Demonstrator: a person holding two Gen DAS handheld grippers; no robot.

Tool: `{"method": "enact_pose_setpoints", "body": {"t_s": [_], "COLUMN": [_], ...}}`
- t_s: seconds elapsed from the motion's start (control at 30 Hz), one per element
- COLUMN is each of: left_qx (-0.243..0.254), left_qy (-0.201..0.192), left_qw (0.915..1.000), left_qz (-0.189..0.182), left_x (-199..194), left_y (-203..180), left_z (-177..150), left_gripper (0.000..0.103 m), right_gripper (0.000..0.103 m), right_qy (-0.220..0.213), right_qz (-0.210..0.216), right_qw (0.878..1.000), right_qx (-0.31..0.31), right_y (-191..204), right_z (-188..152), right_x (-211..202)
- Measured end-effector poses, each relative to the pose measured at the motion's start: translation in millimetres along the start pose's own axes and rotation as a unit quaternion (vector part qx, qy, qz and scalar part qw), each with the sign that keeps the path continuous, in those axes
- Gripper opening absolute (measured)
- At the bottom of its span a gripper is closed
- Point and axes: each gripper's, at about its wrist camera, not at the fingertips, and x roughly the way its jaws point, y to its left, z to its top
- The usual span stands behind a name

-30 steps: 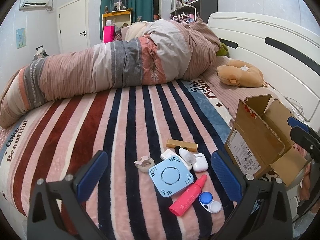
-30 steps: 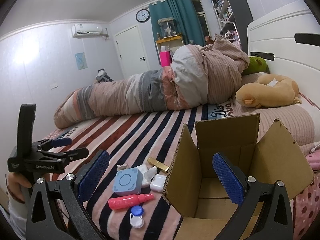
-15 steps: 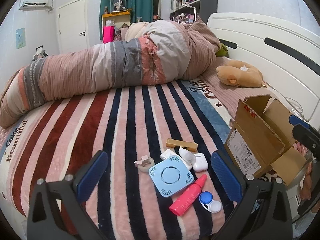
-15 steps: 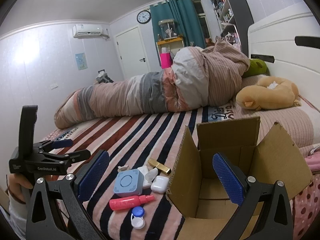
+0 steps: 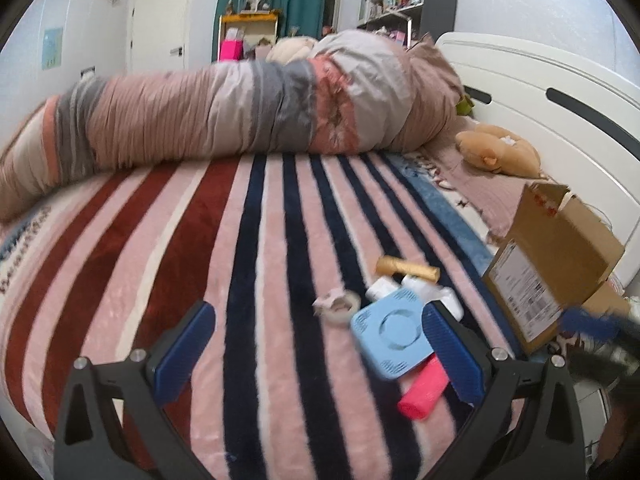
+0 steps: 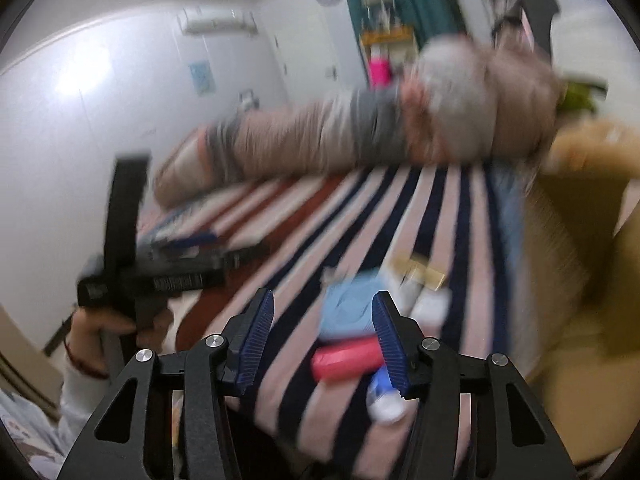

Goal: Organize rigid objects
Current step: 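Lower the right gripper onto the pink spray bottle and close it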

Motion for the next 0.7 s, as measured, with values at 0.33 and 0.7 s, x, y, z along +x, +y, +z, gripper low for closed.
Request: {"method": "enact_pose_setpoints", "body": {"t_s": [0.33, 0.7], "left_qx": [-0.025, -0.04], "left_qy": [0.042, 0.034], "left_qw": [0.9984, 0.9977], "left_qz": [-0.029, -0.043], "left_x": [29.4, 31.3], "left_y": [31.7, 44.2], "left_z": [-37.5, -41.9], "left_gripper": [0.102, 0.102], "right_gripper": [0.048, 0.051], "right_qy": [0.115, 0.108], "right_qz": [-0.007, -0.036], "right_qw": [0.983, 0.949], "right_qx": [0.142, 0.294], "right_y": [-36.4, -59.5], "right_z": [-36.7, -34.8], "right_x": [91.7, 130.8]}}
